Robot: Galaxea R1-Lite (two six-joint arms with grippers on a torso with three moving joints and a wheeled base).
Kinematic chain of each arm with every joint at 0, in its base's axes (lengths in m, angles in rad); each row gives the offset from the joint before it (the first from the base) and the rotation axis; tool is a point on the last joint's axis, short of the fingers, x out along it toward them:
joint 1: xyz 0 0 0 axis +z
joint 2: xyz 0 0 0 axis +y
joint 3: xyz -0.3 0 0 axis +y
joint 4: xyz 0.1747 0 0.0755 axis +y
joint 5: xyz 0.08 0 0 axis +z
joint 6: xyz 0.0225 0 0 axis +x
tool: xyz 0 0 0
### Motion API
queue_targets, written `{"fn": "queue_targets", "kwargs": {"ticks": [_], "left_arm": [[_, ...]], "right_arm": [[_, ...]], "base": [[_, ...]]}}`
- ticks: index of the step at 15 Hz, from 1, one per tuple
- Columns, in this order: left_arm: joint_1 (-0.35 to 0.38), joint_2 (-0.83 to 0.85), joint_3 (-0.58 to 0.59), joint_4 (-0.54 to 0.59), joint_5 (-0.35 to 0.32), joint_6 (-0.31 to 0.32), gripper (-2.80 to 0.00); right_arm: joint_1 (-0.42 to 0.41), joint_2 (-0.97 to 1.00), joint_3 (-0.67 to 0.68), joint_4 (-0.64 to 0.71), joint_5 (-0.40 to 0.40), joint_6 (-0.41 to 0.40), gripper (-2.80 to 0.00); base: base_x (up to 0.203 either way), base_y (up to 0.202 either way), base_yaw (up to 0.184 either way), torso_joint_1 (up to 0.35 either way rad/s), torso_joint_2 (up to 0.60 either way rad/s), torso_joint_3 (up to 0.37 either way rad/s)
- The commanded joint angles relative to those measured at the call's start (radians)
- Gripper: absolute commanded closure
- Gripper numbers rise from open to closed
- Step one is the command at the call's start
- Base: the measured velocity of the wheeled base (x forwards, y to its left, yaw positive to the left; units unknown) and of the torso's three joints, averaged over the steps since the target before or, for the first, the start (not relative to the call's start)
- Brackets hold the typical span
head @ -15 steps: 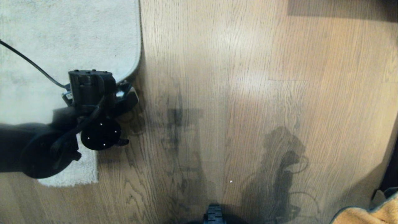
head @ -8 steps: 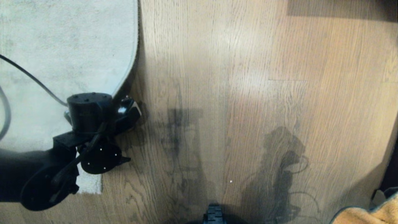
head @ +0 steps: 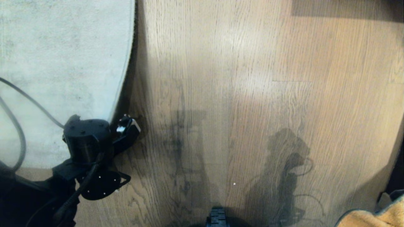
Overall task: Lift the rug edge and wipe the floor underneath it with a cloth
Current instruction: Lift up the carpet
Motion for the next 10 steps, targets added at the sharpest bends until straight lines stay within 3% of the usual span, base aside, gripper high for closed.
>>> {"fn": "queue_targets", "kwargs": {"ticks": [1,3,10], "left_arm": [[0.002,0.063,0.023,-0.081,0.012,0.007,-2.80],[0.001,0.090,0.035,-0.143,0.018,0.011,-2.80],[0.008,0.087,0.065,-0.165,0.030,0.006,-2.80]], "right_arm": [[0.000,0.001,0.000,0.000,0.001,-0.002,0.00],[0.000,0.001,0.000,0.000,0.001,0.000,0.00],[0.000,0.001,0.000,0.000,0.001,0.000,0.00]], "base": [[0.000,0.000,0.000,0.000,0.00,0.000],[0.000,0.000,0.000,0.000,0.00,0.000],[0.000,0.000,0.000,0.000,0.00,0.000]]}}
